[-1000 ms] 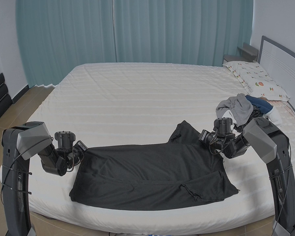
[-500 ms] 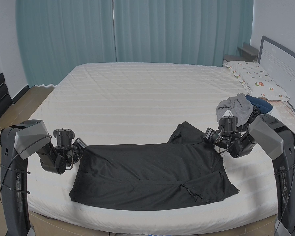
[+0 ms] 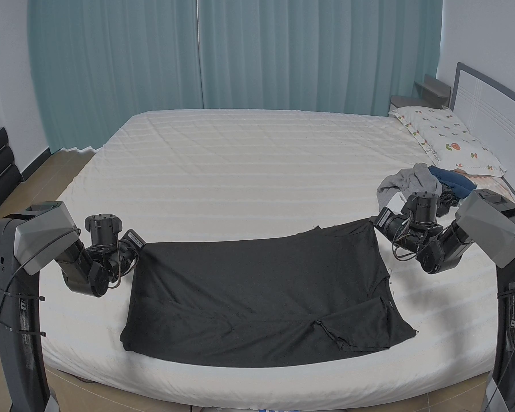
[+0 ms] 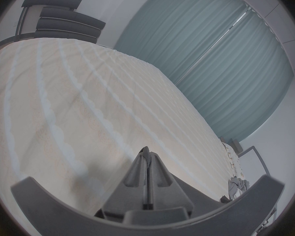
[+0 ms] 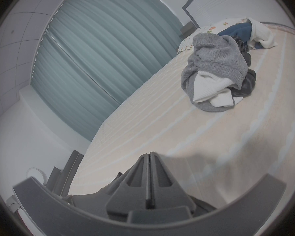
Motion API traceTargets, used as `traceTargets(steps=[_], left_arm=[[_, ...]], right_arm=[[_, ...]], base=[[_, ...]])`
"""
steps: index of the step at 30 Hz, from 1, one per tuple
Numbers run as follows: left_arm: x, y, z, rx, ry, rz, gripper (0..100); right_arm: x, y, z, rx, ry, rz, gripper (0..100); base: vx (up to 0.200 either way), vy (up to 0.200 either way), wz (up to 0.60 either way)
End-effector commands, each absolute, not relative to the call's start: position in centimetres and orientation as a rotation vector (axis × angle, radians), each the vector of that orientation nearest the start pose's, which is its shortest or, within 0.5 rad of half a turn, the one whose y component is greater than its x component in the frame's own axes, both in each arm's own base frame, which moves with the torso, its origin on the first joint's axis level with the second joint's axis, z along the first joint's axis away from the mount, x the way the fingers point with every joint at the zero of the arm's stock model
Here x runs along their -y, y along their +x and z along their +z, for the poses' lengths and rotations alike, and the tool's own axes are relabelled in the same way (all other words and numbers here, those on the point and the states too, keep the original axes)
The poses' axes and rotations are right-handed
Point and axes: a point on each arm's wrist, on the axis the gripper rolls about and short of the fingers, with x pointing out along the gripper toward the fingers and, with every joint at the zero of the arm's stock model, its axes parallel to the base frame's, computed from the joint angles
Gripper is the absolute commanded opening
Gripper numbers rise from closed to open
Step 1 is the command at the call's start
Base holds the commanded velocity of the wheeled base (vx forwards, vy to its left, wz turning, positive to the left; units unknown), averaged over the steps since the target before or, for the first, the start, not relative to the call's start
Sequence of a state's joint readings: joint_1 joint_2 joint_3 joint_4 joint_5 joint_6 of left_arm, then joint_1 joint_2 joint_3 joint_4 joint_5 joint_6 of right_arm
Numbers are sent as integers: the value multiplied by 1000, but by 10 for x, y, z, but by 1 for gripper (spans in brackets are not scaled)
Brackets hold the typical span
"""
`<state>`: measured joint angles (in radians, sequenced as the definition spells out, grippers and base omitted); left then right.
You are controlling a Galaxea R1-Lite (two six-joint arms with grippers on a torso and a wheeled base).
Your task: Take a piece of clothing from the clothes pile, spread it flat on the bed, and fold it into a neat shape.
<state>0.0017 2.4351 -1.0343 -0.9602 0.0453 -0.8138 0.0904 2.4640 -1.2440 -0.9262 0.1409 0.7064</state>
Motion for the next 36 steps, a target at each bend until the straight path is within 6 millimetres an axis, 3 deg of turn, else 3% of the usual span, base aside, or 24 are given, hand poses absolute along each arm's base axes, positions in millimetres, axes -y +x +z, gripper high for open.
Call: traceTargets(steps=[1,17,26,29,36], left_arm=[[-3,424,-4,-385,-791,221,0],[-1,402,-5,-372,-674,171,0],[5,407,-12,-349,-649,143,0],[4,419,-20,-327,-656,152,0],[4,424,-20,-302,-692,150,0]], right_arm=[[-38,450,34,-358,718,129,0],[-12,402,46,-484,759,233,0],[-15,409,38,-487,767,239,0],[-18,422,31,-423,788,253,0],[-19,423,29,-372,826,268,0]], base=[[0,0,0],[0,0,0],[0,0,0],[0,0,0],[0,0,0]])
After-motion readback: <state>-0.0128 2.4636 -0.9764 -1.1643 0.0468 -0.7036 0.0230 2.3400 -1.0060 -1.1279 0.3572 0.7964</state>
